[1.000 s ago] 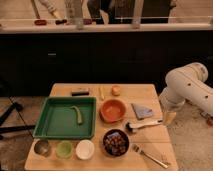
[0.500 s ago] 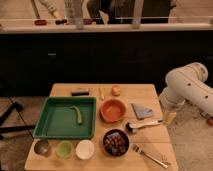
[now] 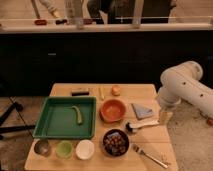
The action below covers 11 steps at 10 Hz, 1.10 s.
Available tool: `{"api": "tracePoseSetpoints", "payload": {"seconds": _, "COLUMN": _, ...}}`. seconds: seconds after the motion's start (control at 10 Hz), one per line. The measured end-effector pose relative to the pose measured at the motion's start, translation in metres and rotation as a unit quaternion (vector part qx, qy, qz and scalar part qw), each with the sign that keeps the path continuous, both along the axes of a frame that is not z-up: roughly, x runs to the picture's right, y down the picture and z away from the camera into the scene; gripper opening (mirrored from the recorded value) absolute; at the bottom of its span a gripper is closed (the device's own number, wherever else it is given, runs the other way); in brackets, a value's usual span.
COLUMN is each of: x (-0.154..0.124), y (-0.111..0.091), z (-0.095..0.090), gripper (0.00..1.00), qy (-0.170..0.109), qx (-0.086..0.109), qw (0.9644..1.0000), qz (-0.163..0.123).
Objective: Place grapes in table surface
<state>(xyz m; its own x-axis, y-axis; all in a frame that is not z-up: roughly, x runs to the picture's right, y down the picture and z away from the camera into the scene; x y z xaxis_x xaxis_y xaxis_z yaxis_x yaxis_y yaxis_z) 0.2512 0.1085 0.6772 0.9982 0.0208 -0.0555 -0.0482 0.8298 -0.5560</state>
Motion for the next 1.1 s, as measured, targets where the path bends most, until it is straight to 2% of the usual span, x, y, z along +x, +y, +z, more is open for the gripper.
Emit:
{"api": "tracePoseSetpoints", "payload": {"seconds": 0.1, "x": -0.015, "y": 0.000, "z": -0.001, "gripper": 0.80, "qy": -0.001, "qx": -0.001, "qw": 1.0000, "qz": -0.004}}
{"api": "tracePoseSetpoints", "payload": {"seconds": 0.3, "x": -0.065, "y": 0.003, "z": -0.005, "gripper": 0.80, "qy": -0.011, "qx": -0.003, "qw": 0.9998, "qz": -0.017}}
{"api": "tracePoseSetpoints", "payload": {"seconds": 0.5, "x": -0.103, "y": 0.011, "z": -0.007, "gripper": 0.80, "qy": -0.026, "qx": -0.006, "qw": 0.9996, "qz": -0.010}}
{"api": "tracePoseSetpoints", "payload": {"seconds": 0.7, "x": -0.131, "y": 0.029, "z": -0.008, "gripper": 0.80, "qy": -0.054, "qx": -0.021, "qw": 0.9983, "qz": 0.007}}
{"api": "tracePoseSetpoints", "payload": {"seconds": 1.1, "x": -0.131, "y": 0.030, "z": -0.008, "gripper": 0.80, "qy": -0.056, "qx": -0.021, "qw": 0.9982, "qz": 0.007}}
